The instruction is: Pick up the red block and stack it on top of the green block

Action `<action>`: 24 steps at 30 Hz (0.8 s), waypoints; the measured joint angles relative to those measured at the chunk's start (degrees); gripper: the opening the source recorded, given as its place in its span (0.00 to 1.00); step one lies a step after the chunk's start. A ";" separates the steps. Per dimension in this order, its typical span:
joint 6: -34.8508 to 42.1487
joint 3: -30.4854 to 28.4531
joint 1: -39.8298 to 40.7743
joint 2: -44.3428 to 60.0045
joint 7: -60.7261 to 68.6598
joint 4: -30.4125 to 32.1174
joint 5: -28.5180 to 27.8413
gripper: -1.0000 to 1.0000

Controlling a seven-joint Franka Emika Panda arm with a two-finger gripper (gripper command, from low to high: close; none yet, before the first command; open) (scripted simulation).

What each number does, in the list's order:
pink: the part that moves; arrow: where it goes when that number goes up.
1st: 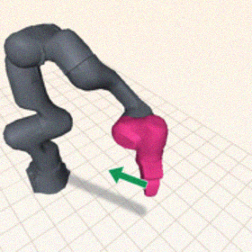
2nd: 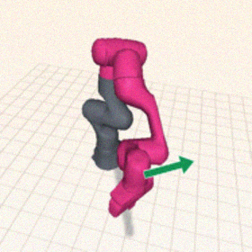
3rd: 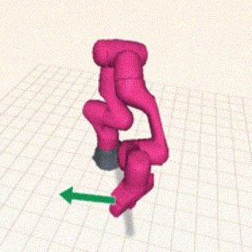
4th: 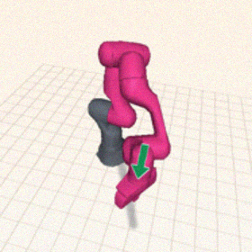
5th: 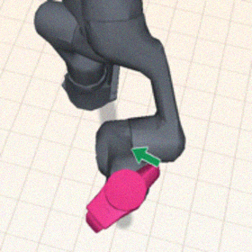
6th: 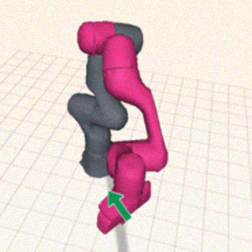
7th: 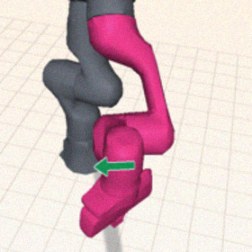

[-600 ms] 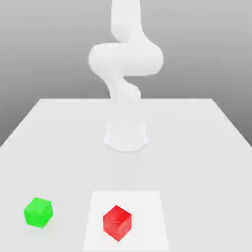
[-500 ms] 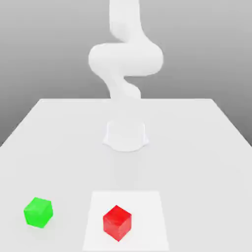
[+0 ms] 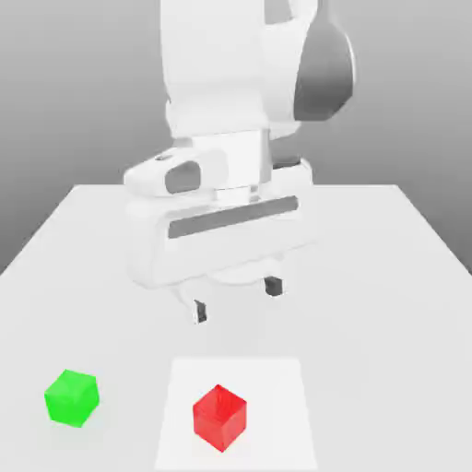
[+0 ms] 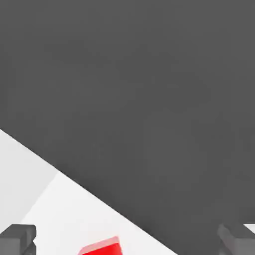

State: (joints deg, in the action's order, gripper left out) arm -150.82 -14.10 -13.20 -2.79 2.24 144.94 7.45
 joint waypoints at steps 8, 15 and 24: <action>-9.65 1.92 2.18 15.91 11.74 2.61 0.71 0.50; -14.16 5.05 4.67 21.57 14.15 1.77 3.73 0.00; -5.66 0.66 2.90 11.39 8.74 3.32 -2.49 0.00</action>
State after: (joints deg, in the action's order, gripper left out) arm -156.48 -13.44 -10.30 8.60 10.98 148.25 4.96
